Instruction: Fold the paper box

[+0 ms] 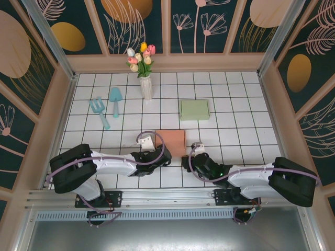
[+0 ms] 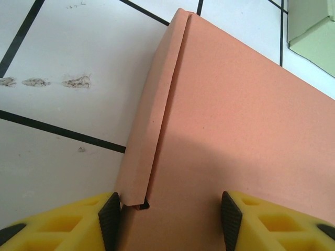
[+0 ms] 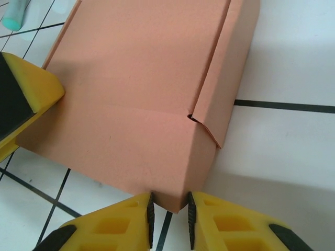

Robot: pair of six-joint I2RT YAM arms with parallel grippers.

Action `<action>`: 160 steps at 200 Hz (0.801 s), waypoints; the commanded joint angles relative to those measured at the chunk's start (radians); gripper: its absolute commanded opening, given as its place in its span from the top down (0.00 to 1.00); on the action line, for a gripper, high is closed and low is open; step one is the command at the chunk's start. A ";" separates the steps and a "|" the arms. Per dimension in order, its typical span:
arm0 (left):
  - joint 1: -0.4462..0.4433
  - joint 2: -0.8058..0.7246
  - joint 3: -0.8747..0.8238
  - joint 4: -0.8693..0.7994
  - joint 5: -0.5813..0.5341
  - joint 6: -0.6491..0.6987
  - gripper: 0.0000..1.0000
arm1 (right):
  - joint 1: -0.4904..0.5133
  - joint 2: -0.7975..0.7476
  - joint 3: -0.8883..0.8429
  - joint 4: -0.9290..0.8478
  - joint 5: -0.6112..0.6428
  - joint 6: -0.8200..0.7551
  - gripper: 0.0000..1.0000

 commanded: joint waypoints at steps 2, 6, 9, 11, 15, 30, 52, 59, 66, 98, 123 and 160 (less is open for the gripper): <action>0.009 0.081 -0.059 -0.191 0.098 0.036 0.46 | -0.026 0.030 0.001 0.010 0.013 -0.029 0.75; 0.010 0.081 -0.059 -0.190 0.098 0.036 0.46 | -0.030 0.034 0.001 0.016 0.010 -0.031 0.75; 0.009 0.082 -0.060 -0.189 0.099 0.037 0.46 | -0.031 0.038 0.001 0.020 0.007 -0.033 0.75; 0.009 0.082 -0.059 -0.188 0.099 0.038 0.46 | -0.034 0.041 0.001 0.023 0.005 -0.034 0.75; 0.010 0.084 -0.059 -0.187 0.099 0.038 0.46 | -0.037 0.046 0.001 0.028 0.002 -0.036 0.75; 0.010 0.087 -0.058 -0.187 0.099 0.041 0.46 | -0.044 0.067 0.005 0.042 -0.005 -0.043 0.75; 0.010 0.090 -0.060 -0.191 0.095 0.043 0.47 | -0.050 0.095 0.016 0.061 -0.008 -0.047 0.76; 0.009 0.090 -0.060 -0.193 0.093 0.045 0.47 | -0.051 0.103 0.019 0.064 -0.009 -0.049 0.76; 0.010 0.092 -0.061 -0.196 0.089 0.047 0.47 | -0.052 0.110 0.022 0.069 -0.010 -0.050 0.76; 0.009 0.097 -0.058 -0.209 0.078 0.048 0.47 | -0.059 0.140 0.037 0.082 -0.012 -0.054 0.76; 0.010 0.099 -0.057 -0.236 0.064 0.048 0.46 | -0.064 0.149 0.044 0.085 -0.013 -0.055 0.76; 0.017 0.093 -0.061 -0.257 0.048 0.060 0.46 | -0.079 0.150 0.050 0.086 -0.012 -0.062 0.76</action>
